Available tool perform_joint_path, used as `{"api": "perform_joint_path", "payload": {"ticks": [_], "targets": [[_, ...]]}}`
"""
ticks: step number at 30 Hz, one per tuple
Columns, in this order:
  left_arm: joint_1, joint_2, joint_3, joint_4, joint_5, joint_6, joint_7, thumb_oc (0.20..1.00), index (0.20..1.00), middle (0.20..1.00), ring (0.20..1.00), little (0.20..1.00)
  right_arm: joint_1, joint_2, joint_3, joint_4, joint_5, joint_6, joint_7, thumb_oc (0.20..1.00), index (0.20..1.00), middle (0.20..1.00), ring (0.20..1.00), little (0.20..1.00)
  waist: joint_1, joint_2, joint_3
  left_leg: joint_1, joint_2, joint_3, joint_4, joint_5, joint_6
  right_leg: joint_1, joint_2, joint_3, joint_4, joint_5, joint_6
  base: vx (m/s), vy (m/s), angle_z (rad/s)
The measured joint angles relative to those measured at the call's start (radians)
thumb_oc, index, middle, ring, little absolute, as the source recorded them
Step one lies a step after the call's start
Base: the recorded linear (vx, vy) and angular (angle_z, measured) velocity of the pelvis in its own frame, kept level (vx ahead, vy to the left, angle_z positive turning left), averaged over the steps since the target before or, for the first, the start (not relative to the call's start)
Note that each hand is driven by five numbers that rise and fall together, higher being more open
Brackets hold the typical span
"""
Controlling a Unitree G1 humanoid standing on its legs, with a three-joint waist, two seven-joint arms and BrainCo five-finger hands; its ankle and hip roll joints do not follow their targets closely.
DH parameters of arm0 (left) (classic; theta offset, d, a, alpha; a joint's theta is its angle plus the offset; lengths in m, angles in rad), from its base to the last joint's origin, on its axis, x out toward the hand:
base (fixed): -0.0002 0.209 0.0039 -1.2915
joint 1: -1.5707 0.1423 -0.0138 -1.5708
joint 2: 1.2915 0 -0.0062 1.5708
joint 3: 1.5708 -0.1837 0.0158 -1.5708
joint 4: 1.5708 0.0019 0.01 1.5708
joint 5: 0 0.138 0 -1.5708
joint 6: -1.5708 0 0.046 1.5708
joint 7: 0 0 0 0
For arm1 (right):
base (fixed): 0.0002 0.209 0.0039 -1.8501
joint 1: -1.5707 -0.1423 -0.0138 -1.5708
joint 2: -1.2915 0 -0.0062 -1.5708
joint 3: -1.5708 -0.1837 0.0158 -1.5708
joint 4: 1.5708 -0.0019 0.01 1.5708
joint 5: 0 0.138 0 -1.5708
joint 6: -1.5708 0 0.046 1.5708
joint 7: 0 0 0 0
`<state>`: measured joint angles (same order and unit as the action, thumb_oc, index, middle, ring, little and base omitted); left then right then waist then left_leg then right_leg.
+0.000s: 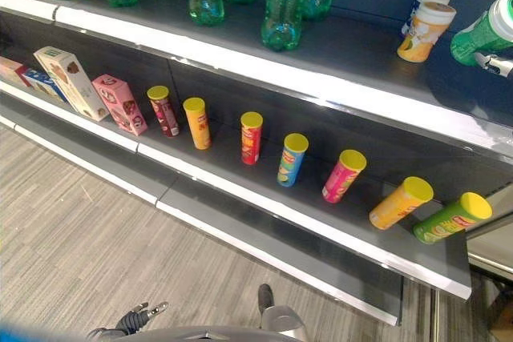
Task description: Put the goods on the table back onto the shelves and tidy them up.
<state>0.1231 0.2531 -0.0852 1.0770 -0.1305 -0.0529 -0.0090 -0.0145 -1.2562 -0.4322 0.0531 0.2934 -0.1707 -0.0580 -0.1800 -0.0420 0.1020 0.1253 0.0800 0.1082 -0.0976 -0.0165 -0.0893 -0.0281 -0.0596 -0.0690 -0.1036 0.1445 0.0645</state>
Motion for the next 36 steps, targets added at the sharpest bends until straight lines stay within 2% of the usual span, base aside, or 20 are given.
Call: {"api": "perform_joint_path", "payload": {"ticks": [7, 10, 12, 15, 18, 19, 22, 29, 36], "targets": [[0.004, 0.024, 0.003, 0.0, 0.02, 0.0, -0.015, 1.0, 1.0, 1.0, 1.0, 1.0, -0.005, -0.007, 0.101, 0.02, 0.081, 0.002, 0.074, 0.2, 0.2, 0.2, 0.2, 0.2, 0.008, -0.027, -0.03, 0.002, 0.001, 0.019, -0.001, 0.001, 0.001, -0.001, 0.002, 0.016, -0.001, 0.007, 0.007, -0.03, 0.013, -0.07], [0.001, 0.026, 0.001, 0.001, 0.023, 0.0, -0.025, 1.0, 1.0, 1.0, 1.0, 1.0, -0.009, -0.14, 0.215, 0.065, 0.128, 0.028, 0.151, 0.2, 0.2, 0.2, 0.2, 0.2, 0.006, -0.027, -0.031, 0.002, 0.0, 0.021, -0.001, 0.001, 0.001, -0.003, 0.002, 0.021, 0.0, 0.009, 0.011, -0.02, 0.007, -0.03], [0.002, 0.026, 0.001, 0.007, 0.025, -0.001, -0.035, 1.0, 1.0, 1.0, 1.0, 1.0, -0.007, -0.161, 0.218, 0.065, 0.149, 0.029, 0.184, 0.2, 0.2, 0.2, 0.2, 0.2, 0.007, -0.031, -0.032, 0.001, 0.001, 0.021, -0.001, 0.001, 0.003, -0.005, 0.003, 0.021, 0.0, 0.008, 0.008, 0.0, 0.0, 0.0], [0.005, 0.026, -0.019, 0.035, 0.027, -0.001, -0.042, 1.0, 1.0, 1.0, 1.0, 1.0, -0.028, -0.219, 0.287, 0.083, 0.177, 0.03, 0.23, 0.2, 0.2, 0.2, 0.2, 0.2, 0.006, -0.038, -0.039, 0.001, 0.001, 0.023, -0.001, 0.002, 0.003, -0.006, 0.003, 0.023, -0.001, 0.007, 0.008, -0.01, 0.004, -0.01], [0.008, 0.026, -0.036, 0.046, 0.028, -0.001, -0.045, 1.0, 1.0, 1.0, 1.0, 1.0, -0.107, -0.219, 0.378, 0.101, 0.179, 0.033, 0.252, 0.2, 0.2, 0.2, 0.2, 0.2, 0.006, -0.04, -0.046, 0.001, 0.0, 0.029, -0.001, 0.002, 0.004, -0.008, 0.003, 0.028, -0.001, 0.008, 0.008, 0.0, 0.011, -0.09], [0.004, 0.026, -0.042, 0.067, 0.029, -0.001, -0.047, 1.0, 1.0, 1.0, 1.0, 1.0, -0.222, -0.218, 0.489, 0.128, 0.178, 0.037, 0.257, 0.2, 0.2, 0.2, 0.2, 0.2, 0.008, -0.043, -0.059, 0.0, 0.0, 0.044, -0.001, 0.002, 0.004, -0.019, 0.003, 0.034, -0.001, 0.011, 0.012, 0.01, 0.004, -0.18], [0.001, 0.026, -0.044, 0.07, 0.037, -0.001, -0.049, 1.0, 1.0, 1.0, 1.0, 1.0, -0.283, -0.218, 0.552, 0.128, 0.177, 0.037, 0.261, 0.2, 0.2, 0.2, 0.2, 0.2, 0.017, -0.046, -0.062, 0.002, 0.0, 0.045, -0.001, 0.004, 0.005, -0.019, 0.003, 0.039, -0.001, 0.015, 0.018, 0.01, 0.003, -0.06], [-0.002, 0.026, -0.045, 0.069, 0.036, -0.002, -0.049, 1.0, 1.0, 1.0, 1.0, 1.0, -0.361, -0.215, 0.632, 0.132, 0.176, 0.039, 0.26, 0.2, 0.2, 0.2, 0.2, 0.2, 0.041, -0.041, -0.067, 0.001, 0.001, 0.039, -0.001, 0.01, 0.006, -0.016, 0.003, 0.03, -0.001, 0.017, 0.017, 0.01, -0.003, 0.02], [0.003, 0.026, -0.046, 0.076, 0.037, -0.001, -0.047, 1.0, 1.0, 1.0, 1.0, 1.0, -0.378, -0.2, 0.639, 0.177, 0.152, 0.048, 0.256, 0.2, 0.2, 0.2, 0.2, 0.2, 0.053, -0.039, -0.068, -0.001, 0.002, 0.017, -0.001, 0.011, 0.008, -0.005, 0.001, 0.015, -0.001, 0.016, 0.016, 0.02, -0.015, 0.08]]}}
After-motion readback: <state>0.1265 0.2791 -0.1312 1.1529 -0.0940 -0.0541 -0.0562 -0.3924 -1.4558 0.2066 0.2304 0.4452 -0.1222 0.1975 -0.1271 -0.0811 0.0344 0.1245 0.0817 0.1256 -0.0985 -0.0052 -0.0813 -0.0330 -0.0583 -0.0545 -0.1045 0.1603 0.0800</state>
